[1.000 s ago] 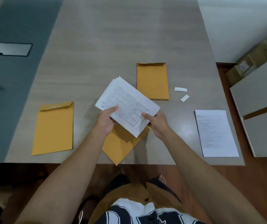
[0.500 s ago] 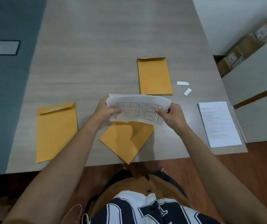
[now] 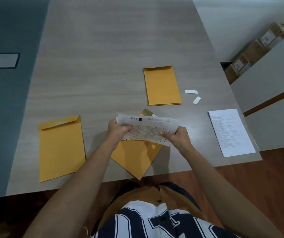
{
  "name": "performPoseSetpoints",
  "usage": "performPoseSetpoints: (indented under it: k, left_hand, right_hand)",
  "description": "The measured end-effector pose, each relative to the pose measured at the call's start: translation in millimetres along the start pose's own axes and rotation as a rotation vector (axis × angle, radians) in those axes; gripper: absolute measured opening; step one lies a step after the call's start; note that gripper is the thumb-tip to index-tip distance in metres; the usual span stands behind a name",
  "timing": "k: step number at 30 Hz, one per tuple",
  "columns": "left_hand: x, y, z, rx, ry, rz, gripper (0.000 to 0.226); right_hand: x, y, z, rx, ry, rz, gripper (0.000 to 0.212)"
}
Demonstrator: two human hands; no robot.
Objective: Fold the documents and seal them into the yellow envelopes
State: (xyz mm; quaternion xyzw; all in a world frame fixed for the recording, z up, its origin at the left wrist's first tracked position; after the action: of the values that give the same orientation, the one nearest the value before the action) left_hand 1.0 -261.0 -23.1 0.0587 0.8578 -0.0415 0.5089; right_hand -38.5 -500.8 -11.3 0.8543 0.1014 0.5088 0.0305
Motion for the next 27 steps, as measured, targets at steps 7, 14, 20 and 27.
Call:
performPoseSetpoints:
  k: [7,14,20,27]
  left_hand:
    - [-21,-20,20,-0.066,-0.059,0.028,0.038]
    - [-3,-51,27,-0.216,-0.059,0.526,0.040]
    - [12,-83,24,0.078,0.035,1.066,0.096]
    - [3,-96,25,0.033,0.122,1.360,0.115]
  right_hand:
    - [15,35,5,-0.115,0.003,-0.121,0.026]
    - [29,97,10,-0.280,0.003,-0.352,0.027]
    - [47,118,23,-0.258,0.085,-0.520,0.024]
    - [51,138,33,-0.189,0.149,-0.655,0.026]
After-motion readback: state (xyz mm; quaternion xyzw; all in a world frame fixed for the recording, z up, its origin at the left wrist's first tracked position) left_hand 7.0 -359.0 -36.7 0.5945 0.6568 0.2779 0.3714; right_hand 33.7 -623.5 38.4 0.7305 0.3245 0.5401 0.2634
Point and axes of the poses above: each hand's wrist, its own z-axis towards the middle knuckle, its own y-axis out of the back of the hand, x = y × z, the point moved 2 cm from there along z, towards the middle knuckle, and after that the axes turned 12 degrees about x, right-handed, at the moved point
